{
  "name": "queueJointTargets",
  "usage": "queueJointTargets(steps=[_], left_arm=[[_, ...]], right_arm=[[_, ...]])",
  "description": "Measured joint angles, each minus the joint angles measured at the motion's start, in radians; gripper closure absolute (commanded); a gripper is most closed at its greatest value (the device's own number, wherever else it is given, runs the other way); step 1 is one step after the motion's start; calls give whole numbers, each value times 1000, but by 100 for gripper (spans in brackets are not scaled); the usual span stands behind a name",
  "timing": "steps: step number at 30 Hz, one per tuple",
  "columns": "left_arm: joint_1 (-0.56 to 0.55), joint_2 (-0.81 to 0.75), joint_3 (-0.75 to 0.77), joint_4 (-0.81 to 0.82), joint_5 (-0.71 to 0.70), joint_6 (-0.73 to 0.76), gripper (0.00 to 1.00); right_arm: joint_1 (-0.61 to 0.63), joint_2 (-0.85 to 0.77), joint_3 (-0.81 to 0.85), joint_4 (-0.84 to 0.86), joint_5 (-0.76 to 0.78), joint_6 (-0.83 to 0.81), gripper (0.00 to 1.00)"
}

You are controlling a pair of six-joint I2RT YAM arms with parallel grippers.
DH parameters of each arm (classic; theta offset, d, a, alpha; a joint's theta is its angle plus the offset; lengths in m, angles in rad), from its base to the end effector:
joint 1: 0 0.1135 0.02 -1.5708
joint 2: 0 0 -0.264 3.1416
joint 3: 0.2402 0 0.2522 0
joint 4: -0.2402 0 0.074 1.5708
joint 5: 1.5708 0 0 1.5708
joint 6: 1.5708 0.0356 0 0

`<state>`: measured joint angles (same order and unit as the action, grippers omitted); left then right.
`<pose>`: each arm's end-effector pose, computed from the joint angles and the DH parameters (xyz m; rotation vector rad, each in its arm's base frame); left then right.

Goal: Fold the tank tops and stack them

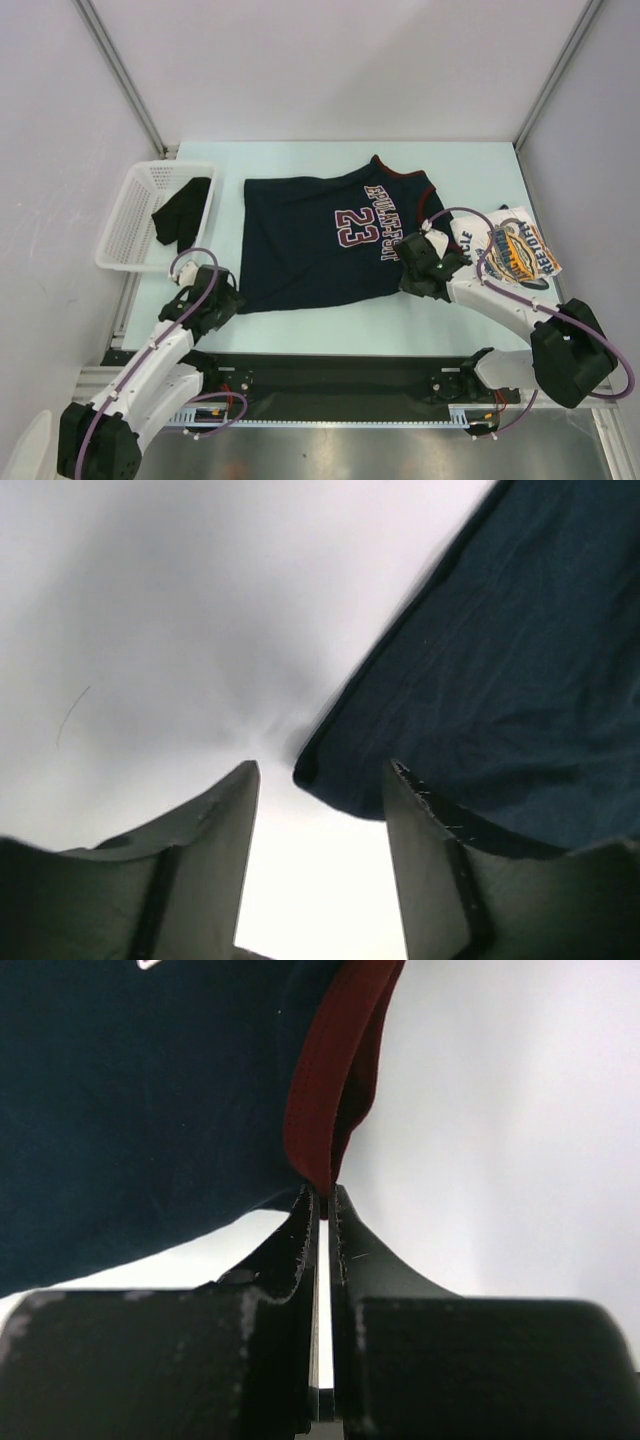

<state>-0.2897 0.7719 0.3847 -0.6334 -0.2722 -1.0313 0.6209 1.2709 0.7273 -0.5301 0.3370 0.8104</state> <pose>0.1339 -0.0299 0.1684 -1.0120 2.3321 -0.1652 0.1972 0.1266 0.1958 0.3508 2.5277 0.0972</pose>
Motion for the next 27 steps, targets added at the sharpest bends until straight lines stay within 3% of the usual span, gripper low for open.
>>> queueJointTargets(steps=[3,9,11,12,16,27], left_arm=[[0,-23,-17,5,17,3,34],[-2,-30,-47,34,63,4,37],[-4,-14,-54,52,76,4,43],[-6,0,-56,64,76,4,48],[-10,49,-69,129,89,8,100],[-17,-3,-24,114,45,22,99]], right_arm=[[0,20,1,-2,0,-2,100],[0,31,1,-3,0,-3,100],[0,33,1,-3,0,-3,100],[0,35,1,-3,0,-3,100],[0,43,1,-3,0,-3,100],[-29,50,61,-30,-3,-49,100]])
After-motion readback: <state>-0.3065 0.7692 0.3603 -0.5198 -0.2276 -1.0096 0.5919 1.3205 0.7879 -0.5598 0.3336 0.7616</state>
